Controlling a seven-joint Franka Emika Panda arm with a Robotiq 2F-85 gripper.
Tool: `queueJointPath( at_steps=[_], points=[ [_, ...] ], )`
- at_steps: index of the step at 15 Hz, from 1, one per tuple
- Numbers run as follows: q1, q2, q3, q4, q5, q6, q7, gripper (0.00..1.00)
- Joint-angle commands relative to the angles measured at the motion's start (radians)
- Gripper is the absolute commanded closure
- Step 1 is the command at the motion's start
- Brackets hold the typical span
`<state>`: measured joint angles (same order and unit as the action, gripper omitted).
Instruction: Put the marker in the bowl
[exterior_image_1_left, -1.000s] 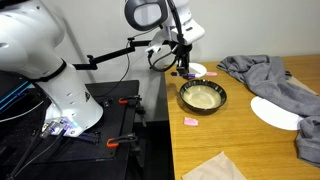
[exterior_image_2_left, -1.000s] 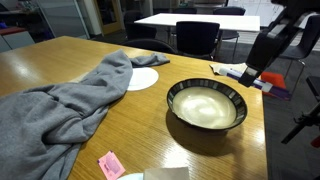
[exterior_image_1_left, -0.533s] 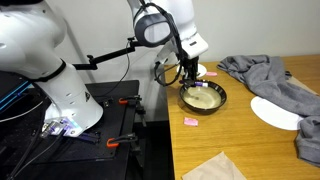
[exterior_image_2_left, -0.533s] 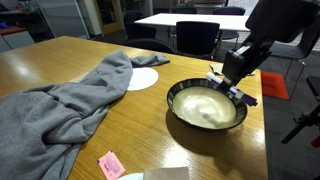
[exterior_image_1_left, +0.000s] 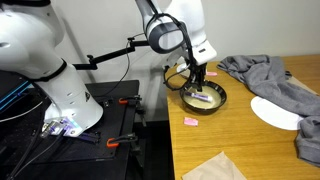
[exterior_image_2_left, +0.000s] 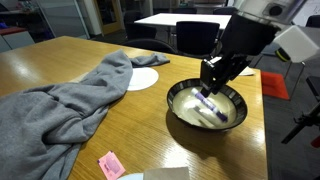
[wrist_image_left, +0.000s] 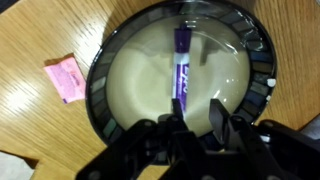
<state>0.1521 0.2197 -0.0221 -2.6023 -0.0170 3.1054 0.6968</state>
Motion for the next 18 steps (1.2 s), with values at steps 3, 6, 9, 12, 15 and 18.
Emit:
queueJointPath(
  at_steps=[3,6,9,12,15,18],
  points=[
    [0.090,-0.047,-0.049,0.004,-0.020,-0.033,0.067,0.17],
    [0.119,-0.118,-0.075,-0.019,-0.034,-0.092,0.064,0.00],
    [0.131,-0.215,-0.104,-0.030,-0.086,-0.203,0.063,0.00],
    [0.056,-0.328,-0.037,-0.033,-0.113,-0.332,0.040,0.00],
    [0.009,-0.448,0.028,-0.029,-0.051,-0.493,-0.019,0.00],
    [-0.023,-0.546,0.070,-0.014,-0.012,-0.634,-0.070,0.00]
  ],
)
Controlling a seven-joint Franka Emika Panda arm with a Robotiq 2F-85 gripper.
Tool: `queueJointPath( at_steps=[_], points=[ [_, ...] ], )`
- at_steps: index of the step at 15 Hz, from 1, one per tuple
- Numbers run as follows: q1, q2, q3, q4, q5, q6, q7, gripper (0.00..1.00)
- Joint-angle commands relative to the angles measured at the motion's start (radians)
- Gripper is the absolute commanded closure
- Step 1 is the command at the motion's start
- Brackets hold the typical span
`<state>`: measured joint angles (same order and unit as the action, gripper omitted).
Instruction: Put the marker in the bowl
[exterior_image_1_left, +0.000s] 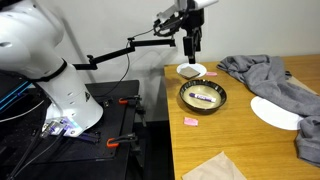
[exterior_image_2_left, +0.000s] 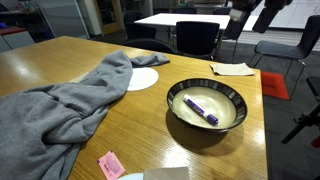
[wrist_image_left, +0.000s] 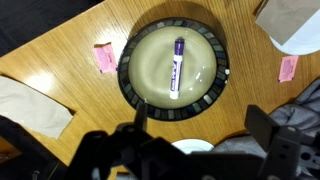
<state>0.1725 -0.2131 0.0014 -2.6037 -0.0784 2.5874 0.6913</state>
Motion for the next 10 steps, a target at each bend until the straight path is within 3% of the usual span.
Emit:
queueJointPath(
  at_steps=[1,6,10],
  points=[
    [-0.050,-0.140,0.053,-0.008,0.068,-0.155,-0.087,0.00],
    [-0.086,-0.222,0.088,-0.006,0.097,-0.254,-0.136,0.00],
    [-0.110,-0.193,0.113,0.001,0.088,-0.221,-0.117,0.00]
  ],
)
